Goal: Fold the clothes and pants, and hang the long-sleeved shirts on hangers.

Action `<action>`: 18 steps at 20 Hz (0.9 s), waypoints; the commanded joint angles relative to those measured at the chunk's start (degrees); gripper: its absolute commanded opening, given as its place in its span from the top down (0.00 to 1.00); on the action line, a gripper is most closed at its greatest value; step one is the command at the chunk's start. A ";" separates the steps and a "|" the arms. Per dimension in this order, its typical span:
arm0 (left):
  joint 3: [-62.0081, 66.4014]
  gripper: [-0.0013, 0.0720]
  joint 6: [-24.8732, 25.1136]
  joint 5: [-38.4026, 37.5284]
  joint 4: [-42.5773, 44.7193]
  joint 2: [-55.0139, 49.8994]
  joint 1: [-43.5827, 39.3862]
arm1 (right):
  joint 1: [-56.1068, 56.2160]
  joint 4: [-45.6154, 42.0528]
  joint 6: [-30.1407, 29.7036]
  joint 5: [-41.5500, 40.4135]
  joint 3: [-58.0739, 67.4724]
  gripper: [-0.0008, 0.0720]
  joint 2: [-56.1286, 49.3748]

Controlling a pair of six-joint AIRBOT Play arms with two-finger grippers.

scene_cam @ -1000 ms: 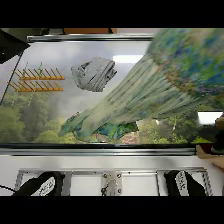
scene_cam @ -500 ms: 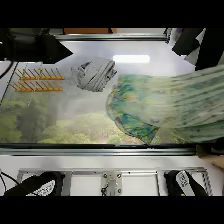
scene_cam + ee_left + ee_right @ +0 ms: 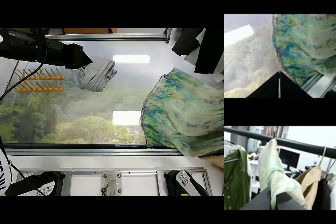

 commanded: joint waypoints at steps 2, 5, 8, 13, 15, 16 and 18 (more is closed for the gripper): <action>0.00 0.96 -0.04 0.79 0.04 -0.42 -0.26 | -0.02 -0.72 0.22 -1.25 0.50 0.99 -0.57; 0.00 0.96 -0.04 0.79 0.02 -0.42 -0.26 | -0.04 -0.81 0.20 -1.22 0.50 0.99 -1.25; 0.00 0.96 0.02 0.70 0.02 -0.42 -0.26 | -1.75 -1.14 0.24 -1.18 0.50 0.99 -2.45; 0.00 0.96 0.35 0.66 0.00 -0.42 -0.26 | -8.96 -0.85 5.62 -1.01 0.50 0.99 -4.31; 0.00 0.96 0.35 0.66 0.00 -0.42 -0.26 | -11.26 0.00 5.81 -0.90 0.50 0.99 -5.18; 0.00 0.96 0.35 0.66 0.00 -0.42 -0.26 | -11.80 -0.02 5.86 -0.90 0.50 0.99 -5.75; 0.00 0.96 0.35 0.61 -0.02 -0.42 -0.31 | -12.41 -0.04 7.56 0.22 0.50 0.99 -6.95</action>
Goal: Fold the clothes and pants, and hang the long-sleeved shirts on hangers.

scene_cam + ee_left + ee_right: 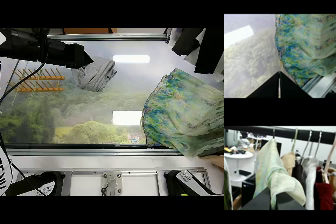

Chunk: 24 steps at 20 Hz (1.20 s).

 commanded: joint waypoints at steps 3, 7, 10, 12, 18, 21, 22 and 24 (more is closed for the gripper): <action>0.00 0.96 0.07 -0.74 -0.07 -0.04 -0.09 | -1.97 0.39 2.32 2.78 0.04 0.99 -3.15; 0.00 0.96 0.07 -1.55 -0.07 -0.04 -0.09 | -1.97 0.20 2.32 3.76 0.04 0.99 -4.37; 0.00 0.96 0.07 -1.57 -0.04 -0.04 -0.09 | -1.97 0.09 2.32 5.99 0.04 0.99 -4.90; 0.00 0.96 0.07 -1.57 -0.04 -0.04 -0.07 | -1.97 -0.20 2.08 6.93 0.04 0.98 -4.85; 0.00 0.96 0.09 -1.53 0.02 -0.04 -0.07 | -1.92 1.27 2.14 7.04 0.04 0.15 -2.47; 0.00 0.96 0.11 -1.38 0.07 -0.04 -0.07 | -1.92 7.41 2.12 7.13 0.04 0.15 1.22; 0.00 0.96 0.13 -1.05 0.11 -0.04 -0.07 | -1.90 11.28 2.10 6.86 0.04 0.15 2.54; 0.00 0.96 1.60 -0.11 0.11 -0.04 0.00 | -1.77 22.27 1.20 5.70 0.04 0.15 4.42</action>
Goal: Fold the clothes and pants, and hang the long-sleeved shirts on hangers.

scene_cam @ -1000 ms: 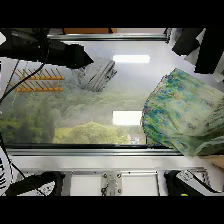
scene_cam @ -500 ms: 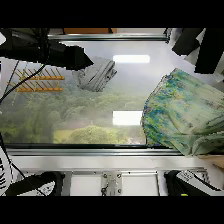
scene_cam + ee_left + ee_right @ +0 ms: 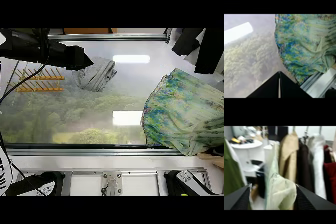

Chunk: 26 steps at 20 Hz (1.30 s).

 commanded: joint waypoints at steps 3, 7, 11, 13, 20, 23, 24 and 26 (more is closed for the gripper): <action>-0.28 0.96 1.29 2.67 0.11 -0.02 0.02 | 4.20 31.78 -9.70 -2.40 -0.28 0.15 3.39; -11.43 0.96 2.16 8.66 0.31 4.55 0.04 | 20.31 39.93 -21.55 -0.04 -4.85 0.15 3.39; -23.43 0.96 2.16 11.65 1.18 9.20 0.04 | 40.61 39.91 -31.61 7.61 -15.72 0.15 3.39; -27.04 0.96 2.16 11.65 1.16 10.51 0.02 | 49.44 39.93 -36.30 14.64 -22.40 0.15 3.39; -33.59 0.96 2.14 11.21 1.11 12.81 0.02 | 67.17 39.76 -38.42 23.06 -41.03 0.15 2.95; -33.59 0.96 2.14 11.89 1.14 12.81 0.02 | 69.22 39.76 -38.40 23.47 -43.54 0.15 2.69; -33.59 0.96 2.14 11.85 1.18 12.81 0.02 | 69.24 39.78 -38.40 24.11 -43.56 0.15 2.56; -33.59 0.96 2.14 11.82 1.16 12.81 0.02 | 69.18 39.76 -38.42 24.90 -43.56 0.20 2.58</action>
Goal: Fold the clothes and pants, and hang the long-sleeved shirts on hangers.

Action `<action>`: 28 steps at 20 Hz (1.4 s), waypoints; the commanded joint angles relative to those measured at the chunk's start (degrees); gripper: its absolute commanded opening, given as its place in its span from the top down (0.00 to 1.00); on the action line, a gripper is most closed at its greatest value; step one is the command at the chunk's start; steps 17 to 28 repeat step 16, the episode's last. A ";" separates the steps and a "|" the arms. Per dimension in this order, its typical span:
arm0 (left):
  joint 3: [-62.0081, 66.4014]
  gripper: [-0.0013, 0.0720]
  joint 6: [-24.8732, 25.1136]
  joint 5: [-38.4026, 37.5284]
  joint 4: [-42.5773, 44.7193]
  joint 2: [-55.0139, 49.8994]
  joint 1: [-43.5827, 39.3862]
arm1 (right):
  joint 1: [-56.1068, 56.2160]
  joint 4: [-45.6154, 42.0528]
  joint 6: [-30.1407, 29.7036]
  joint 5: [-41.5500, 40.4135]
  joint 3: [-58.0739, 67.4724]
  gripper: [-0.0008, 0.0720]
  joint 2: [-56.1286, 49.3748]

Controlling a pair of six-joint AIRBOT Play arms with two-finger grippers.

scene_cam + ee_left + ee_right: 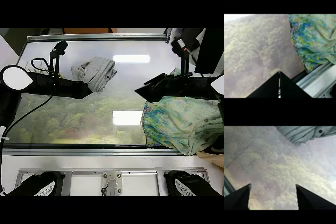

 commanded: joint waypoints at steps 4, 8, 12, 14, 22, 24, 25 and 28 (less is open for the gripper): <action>-0.26 0.96 -0.04 0.13 0.00 0.00 0.02 | 1.18 0.04 -0.28 2.03 -1.33 0.97 -0.15; -0.26 0.96 -0.04 0.15 -0.02 0.00 0.02 | 1.20 0.09 -0.28 2.03 -1.33 0.97 -0.15; -0.26 0.96 -0.04 0.15 0.00 -0.02 0.02 | 1.20 0.09 -0.28 2.03 -1.33 0.97 -0.15; -0.26 0.96 -0.04 0.15 0.00 -0.02 0.02 | 1.20 0.07 -0.28 2.03 -1.33 0.97 -0.15; -0.26 0.96 -0.04 0.15 0.00 -0.04 0.02 | 1.20 0.09 -0.28 2.03 -1.33 0.97 -0.15; -0.26 0.96 -0.04 0.15 0.00 -0.04 0.02 | 1.20 0.09 -0.28 2.03 -1.33 0.97 -0.15; -0.26 0.96 -0.04 0.15 0.00 -0.04 0.02 | 1.20 0.09 -0.28 2.03 -1.33 0.97 -0.15; -0.26 0.96 -0.04 0.15 0.00 -0.04 0.02 | 1.20 0.09 -0.28 2.03 -1.33 0.97 -0.15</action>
